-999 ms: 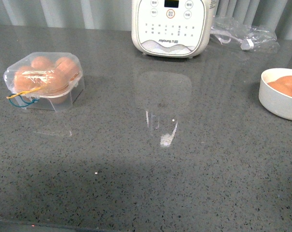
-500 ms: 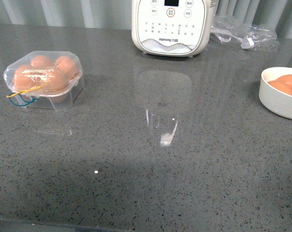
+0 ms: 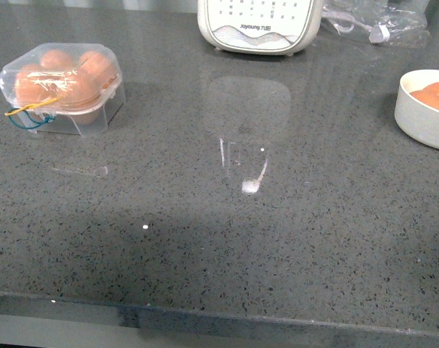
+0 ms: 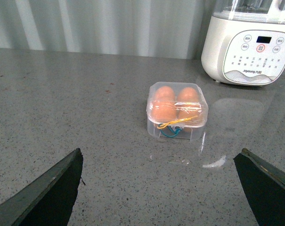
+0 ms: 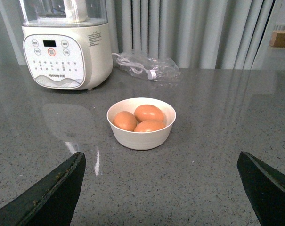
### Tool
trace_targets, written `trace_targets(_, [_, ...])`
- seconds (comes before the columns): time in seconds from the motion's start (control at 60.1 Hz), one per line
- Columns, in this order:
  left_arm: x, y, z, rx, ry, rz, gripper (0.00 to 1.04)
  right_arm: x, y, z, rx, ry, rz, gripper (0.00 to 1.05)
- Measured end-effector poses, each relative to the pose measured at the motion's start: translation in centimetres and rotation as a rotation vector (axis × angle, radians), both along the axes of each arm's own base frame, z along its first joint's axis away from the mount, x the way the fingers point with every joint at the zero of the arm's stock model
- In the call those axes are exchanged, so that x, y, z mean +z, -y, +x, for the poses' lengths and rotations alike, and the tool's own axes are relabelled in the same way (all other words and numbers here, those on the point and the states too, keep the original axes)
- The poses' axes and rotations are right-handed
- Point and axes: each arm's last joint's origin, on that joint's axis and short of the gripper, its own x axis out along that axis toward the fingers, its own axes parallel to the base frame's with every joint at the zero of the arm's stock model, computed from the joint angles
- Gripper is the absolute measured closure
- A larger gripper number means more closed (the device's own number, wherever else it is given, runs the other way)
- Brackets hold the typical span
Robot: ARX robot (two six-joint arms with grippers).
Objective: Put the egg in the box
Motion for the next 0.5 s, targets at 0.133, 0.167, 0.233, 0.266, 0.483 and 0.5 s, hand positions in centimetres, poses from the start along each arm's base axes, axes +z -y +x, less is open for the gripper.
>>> trace_targets(0.133, [0.00, 0.00, 0.00, 0.000, 0.000, 0.000, 0.07, 0.00, 0.00, 0.00, 0.000, 0.000, 0.000, 0.07])
trace_targets(0.167, [0.00, 0.00, 0.00, 0.000, 0.000, 0.000, 0.07, 0.00, 0.00, 0.00, 0.000, 0.000, 0.000, 0.07])
trace_targets(0.233, [0.00, 0.00, 0.00, 0.000, 0.000, 0.000, 0.07, 0.00, 0.00, 0.00, 0.000, 0.000, 0.000, 0.07])
trace_targets(0.266, [0.00, 0.00, 0.00, 0.000, 0.000, 0.000, 0.07, 0.00, 0.00, 0.00, 0.000, 0.000, 0.000, 0.07])
trace_targets(0.483, [0.00, 0.00, 0.00, 0.000, 0.000, 0.000, 0.07, 0.00, 0.00, 0.00, 0.000, 0.000, 0.000, 0.07])
trace_targets(0.5, [0.00, 0.00, 0.00, 0.000, 0.000, 0.000, 0.07, 0.00, 0.00, 0.00, 0.000, 0.000, 0.000, 0.07])
